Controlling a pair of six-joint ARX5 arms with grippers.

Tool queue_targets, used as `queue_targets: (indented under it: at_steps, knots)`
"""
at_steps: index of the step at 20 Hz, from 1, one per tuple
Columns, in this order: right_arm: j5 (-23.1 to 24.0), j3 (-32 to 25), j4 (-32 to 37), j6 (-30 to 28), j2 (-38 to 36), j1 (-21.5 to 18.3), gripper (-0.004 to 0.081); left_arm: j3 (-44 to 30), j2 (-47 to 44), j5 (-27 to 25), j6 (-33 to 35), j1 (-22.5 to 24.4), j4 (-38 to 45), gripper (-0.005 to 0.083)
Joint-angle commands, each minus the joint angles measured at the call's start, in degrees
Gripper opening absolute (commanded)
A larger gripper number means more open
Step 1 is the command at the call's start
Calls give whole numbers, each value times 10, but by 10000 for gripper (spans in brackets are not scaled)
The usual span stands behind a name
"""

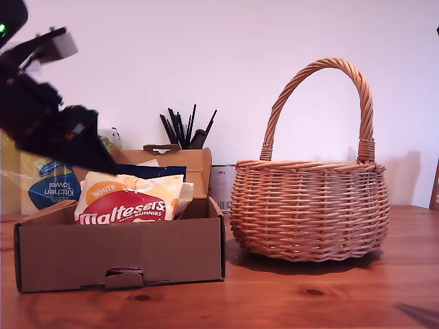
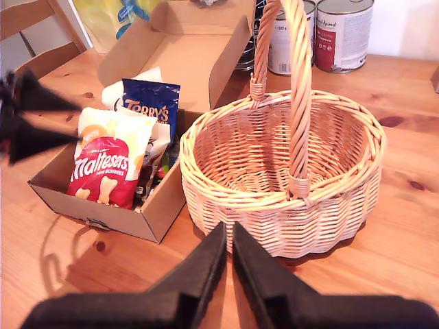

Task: Move the bags of Easter eggs from the cardboard box on the left into the woven basket on the right side.

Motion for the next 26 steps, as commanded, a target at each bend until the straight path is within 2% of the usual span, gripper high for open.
queue_targets:
  at_steps: [1,9,12,14,17,19,23,24,26]
  knots:
    - [-1,-11,2,-2,0,3,-13,-2,8,-12,-4,2,3,636]
    - [-1,-11,2,-2,0,3,-13,-2,66,24,-18,7,11,636]
    - [-1,-11,2,-2,0,3,-13,5,65,75,-18,6,5,636]
    - [0,-11,2,-2,0,3,-13,21,60,113,-16,0,-19,636]
    - [0,-11,3,-2,0,3,-13,51,50,137,-12,-20,-83,636]
    - [0,-11,4,-2,0,3,-13,63,50,137,-8,-31,-143,636]
    - [0,-11,8,-2,0,3,-13,63,52,137,23,-54,-216,542]
    - [0,-11,10,-2,0,3,-13,63,53,130,38,-56,-226,527]
    - [0,-11,11,-2,0,3,-13,63,63,82,40,-60,-223,527]
